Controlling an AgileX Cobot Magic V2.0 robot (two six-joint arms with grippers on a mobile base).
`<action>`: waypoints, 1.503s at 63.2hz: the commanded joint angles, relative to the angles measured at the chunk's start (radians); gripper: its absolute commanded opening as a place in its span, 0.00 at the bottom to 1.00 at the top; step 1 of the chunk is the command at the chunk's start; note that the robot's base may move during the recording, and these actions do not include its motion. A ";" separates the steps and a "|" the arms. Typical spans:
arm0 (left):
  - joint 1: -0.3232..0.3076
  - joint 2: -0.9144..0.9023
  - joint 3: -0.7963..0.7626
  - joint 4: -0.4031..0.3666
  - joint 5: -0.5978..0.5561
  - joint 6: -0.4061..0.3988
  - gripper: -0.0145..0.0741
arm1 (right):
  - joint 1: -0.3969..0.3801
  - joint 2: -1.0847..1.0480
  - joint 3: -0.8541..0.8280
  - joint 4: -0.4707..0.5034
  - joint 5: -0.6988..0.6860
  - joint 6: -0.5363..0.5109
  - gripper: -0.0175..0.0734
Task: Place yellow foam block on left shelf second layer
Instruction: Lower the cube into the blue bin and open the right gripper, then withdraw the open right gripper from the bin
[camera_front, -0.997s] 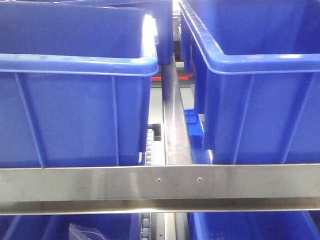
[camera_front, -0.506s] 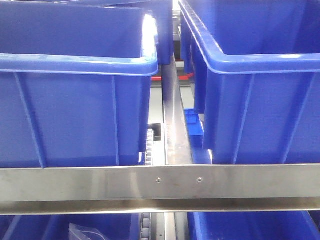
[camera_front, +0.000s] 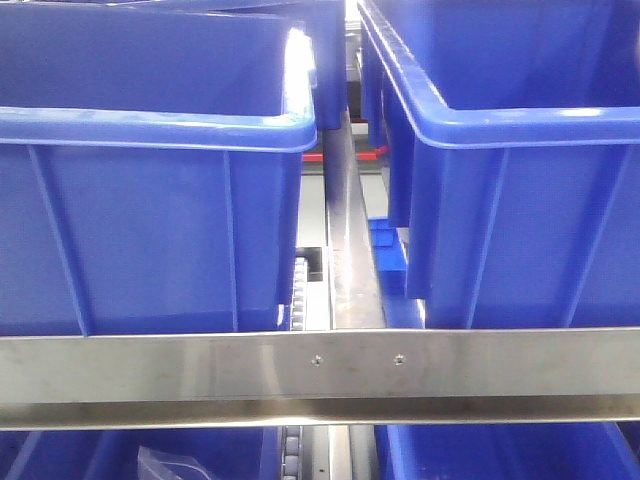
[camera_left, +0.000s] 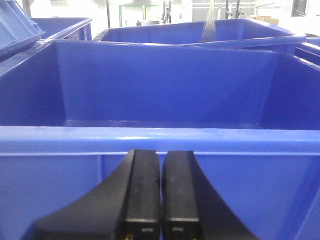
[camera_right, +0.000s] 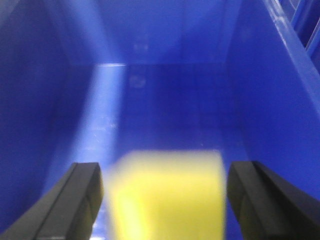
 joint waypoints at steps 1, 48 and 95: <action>-0.001 -0.017 0.027 -0.006 -0.080 -0.003 0.30 | 0.002 -0.018 -0.041 -0.008 -0.065 0.011 0.86; -0.001 -0.017 0.027 -0.006 -0.080 -0.003 0.30 | -0.003 -0.200 -0.009 -0.009 -0.006 -0.131 0.22; -0.001 -0.017 0.027 -0.006 -0.080 -0.003 0.30 | -0.003 -0.903 0.571 -0.008 -0.166 -0.102 0.22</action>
